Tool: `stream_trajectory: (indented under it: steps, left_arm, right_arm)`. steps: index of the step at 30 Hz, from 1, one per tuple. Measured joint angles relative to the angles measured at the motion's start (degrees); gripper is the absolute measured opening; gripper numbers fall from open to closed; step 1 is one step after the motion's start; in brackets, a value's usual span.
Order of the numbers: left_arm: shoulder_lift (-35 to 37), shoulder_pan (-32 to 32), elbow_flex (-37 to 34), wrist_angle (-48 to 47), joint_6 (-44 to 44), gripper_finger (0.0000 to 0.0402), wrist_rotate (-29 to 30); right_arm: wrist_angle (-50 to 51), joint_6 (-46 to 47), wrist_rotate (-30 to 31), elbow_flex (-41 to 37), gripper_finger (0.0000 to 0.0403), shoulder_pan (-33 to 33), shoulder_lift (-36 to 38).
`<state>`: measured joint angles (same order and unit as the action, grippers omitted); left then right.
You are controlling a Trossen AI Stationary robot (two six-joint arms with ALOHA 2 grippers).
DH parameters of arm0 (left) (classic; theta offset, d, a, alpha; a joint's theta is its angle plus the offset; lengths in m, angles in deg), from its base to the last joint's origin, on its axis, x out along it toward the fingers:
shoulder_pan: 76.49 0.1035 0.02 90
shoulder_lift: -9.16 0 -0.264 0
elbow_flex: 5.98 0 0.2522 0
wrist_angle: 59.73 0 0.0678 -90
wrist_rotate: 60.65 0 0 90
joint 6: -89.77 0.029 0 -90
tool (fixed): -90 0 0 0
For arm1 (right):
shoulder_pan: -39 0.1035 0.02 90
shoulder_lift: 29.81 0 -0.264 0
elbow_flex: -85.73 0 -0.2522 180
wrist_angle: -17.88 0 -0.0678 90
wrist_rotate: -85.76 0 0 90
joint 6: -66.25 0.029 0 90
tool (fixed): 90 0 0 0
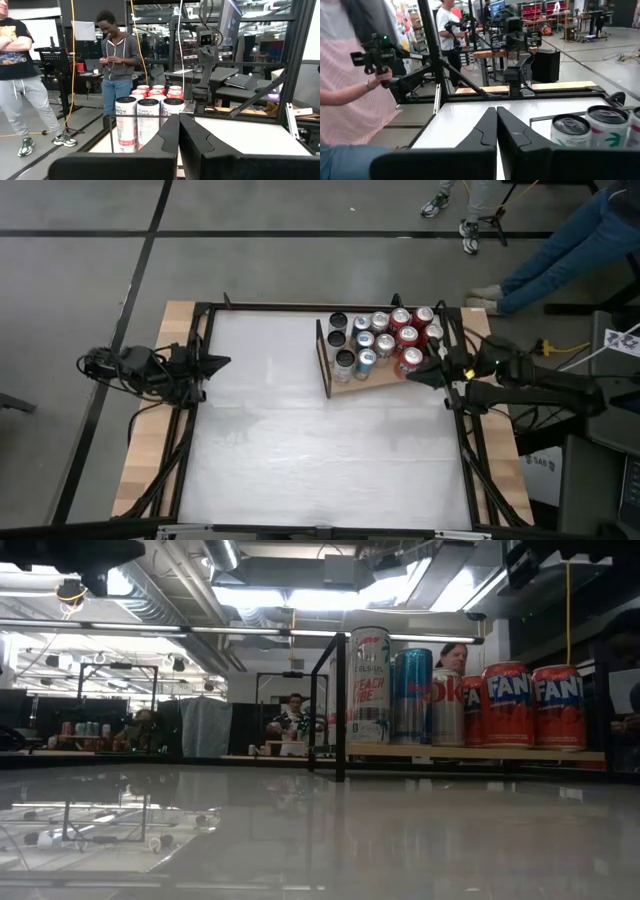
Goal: Place canned beverage on shelf
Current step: Return to Home Position
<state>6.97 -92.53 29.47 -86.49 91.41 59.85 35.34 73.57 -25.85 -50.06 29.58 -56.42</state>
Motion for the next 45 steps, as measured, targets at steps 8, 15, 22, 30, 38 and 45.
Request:
stream_trajectory:
  steps: [8,15,22,30,38,45]
  left_arm:
    - [1.9,0.0,-3.6,0.3,0.0,0.0,-0.1]
    - [1.9,0.0,-4.3,0.0,0.0,0.0,-0.1]
    - [2.0,0.0,-8.0,2.6,0.0,0.0,-0.1]
    - [2.0,0.0,-14.2,9.6,0.5,0.0,0.0]
    - [2.0,0.0,-18.4,14.8,1.4,0.0,0.0]
    - [2.0,0.8,-21.3,21.0,5.4,0.0,0.1]
  right_arm:
    - [7.2,-4.8,5.9,0.0,0.0001,4.1,7.4]
    - [17.2,-4.8,11.6,0.0,0.0001,4.2,16.6]
    - [17.5,-7.9,11.6,-4.6,0.0001,4.2,22.0]
    - [17.6,-7.9,11.6,-8.7,0.0001,4.2,26.4]
    - [17.4,-9.1,10.7,-8.7,0.0001,4.2,26.4]
    - [13.5,-9.1,10.5,-11.9,0.0001,4.2,26.4]
